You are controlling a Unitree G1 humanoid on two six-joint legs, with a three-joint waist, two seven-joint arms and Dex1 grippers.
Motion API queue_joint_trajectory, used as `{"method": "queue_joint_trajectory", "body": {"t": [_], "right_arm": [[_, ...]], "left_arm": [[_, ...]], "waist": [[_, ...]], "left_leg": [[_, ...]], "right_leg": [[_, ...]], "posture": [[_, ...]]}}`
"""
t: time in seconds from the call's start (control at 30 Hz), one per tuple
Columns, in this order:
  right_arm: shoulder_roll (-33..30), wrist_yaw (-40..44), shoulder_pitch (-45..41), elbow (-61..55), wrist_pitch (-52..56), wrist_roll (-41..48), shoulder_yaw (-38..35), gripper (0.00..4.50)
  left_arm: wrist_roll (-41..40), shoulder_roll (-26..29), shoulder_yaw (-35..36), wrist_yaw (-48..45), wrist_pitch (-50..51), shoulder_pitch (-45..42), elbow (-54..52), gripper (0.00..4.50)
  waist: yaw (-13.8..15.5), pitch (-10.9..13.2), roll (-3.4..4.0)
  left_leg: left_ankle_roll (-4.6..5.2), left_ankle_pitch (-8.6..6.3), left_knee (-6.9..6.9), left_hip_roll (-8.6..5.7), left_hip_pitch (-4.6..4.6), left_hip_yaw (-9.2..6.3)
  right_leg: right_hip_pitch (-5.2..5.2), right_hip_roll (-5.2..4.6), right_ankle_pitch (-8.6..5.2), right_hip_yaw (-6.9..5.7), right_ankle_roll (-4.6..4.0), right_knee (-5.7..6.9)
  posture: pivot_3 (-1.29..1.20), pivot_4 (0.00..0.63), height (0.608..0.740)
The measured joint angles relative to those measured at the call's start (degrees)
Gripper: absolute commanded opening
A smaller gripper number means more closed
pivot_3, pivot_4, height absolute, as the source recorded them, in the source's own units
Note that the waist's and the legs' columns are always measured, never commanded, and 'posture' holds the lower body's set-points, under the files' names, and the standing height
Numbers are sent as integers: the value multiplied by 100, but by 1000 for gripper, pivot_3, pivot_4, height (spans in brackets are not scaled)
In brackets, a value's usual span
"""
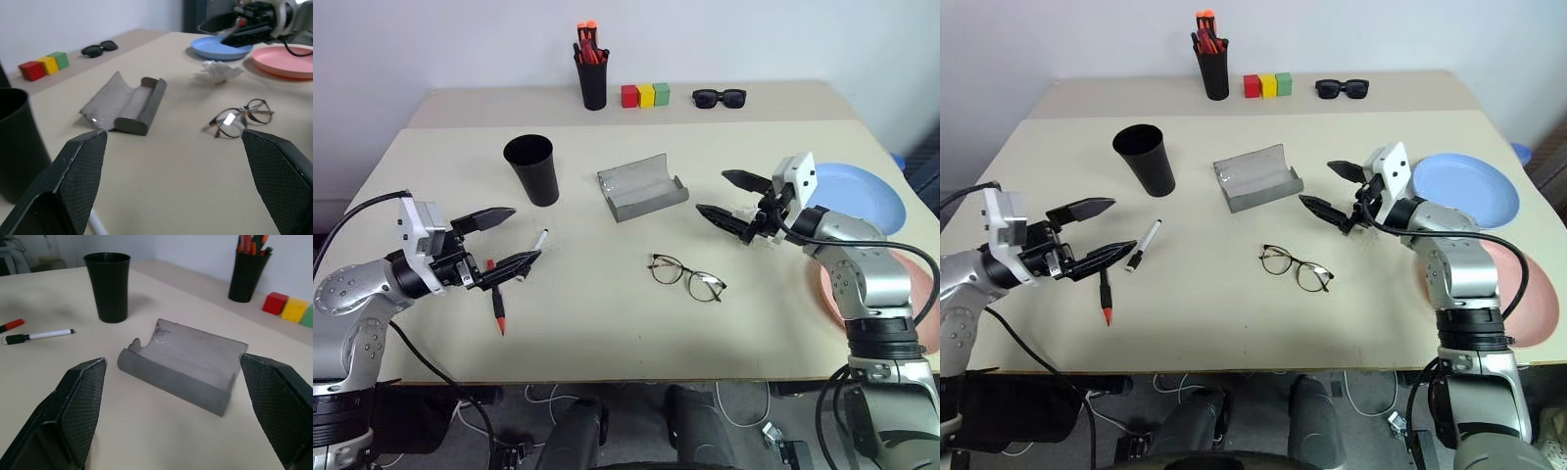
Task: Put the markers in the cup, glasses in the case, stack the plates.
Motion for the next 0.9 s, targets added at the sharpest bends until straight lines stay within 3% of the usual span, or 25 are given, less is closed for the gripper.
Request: {"method": "queue_joint_trajectory", "body": {"t": [0.4, 0.67, 0.87, 0.9], "right_arm": [[-113, 168, 1002, -1516, 176, 224, 115, 4427], [-108, 169, 1314, -1720, 152, 252, 134, 4427], [-120, 235, 1385, -1709, 24, 227, 135, 4427], [-121, 265, 1394, -1703, 12, 226, 134, 4427]], "left_arm": [[245, 656, -313, -21, 701, -715, 711, 4500], [779, 572, -585, 1903, 2548, -580, 118, 4500], [197, 111, 503, 3432, 4775, -650, -1172, 4500], [113, -267, 894, 3813, 5305, -712, -1563, 4500]], "waist": [[-39, 4, 5], [-18, 5, 1], [-39, 7, -3], [-30, 5, 0]], "left_leg": [[-1, -4, -4, 8, 7, 13], [-1, -4, -3, 11, 4, 11], [-4, -6, -4, 12, 6, 9], [-5, -6, -3, 12, 8, 12]], "right_leg": [[-4, 17, -2, 12, 3, 0], [-5, 17, -1, 16, 3, 0], [-7, 21, -2, 17, 4, 2], [-6, 21, -1, 21, 3, 2]], "posture": [[0, 150, 740], [0, 150, 740], [0, 150, 740], [0, 150, 740]]}}
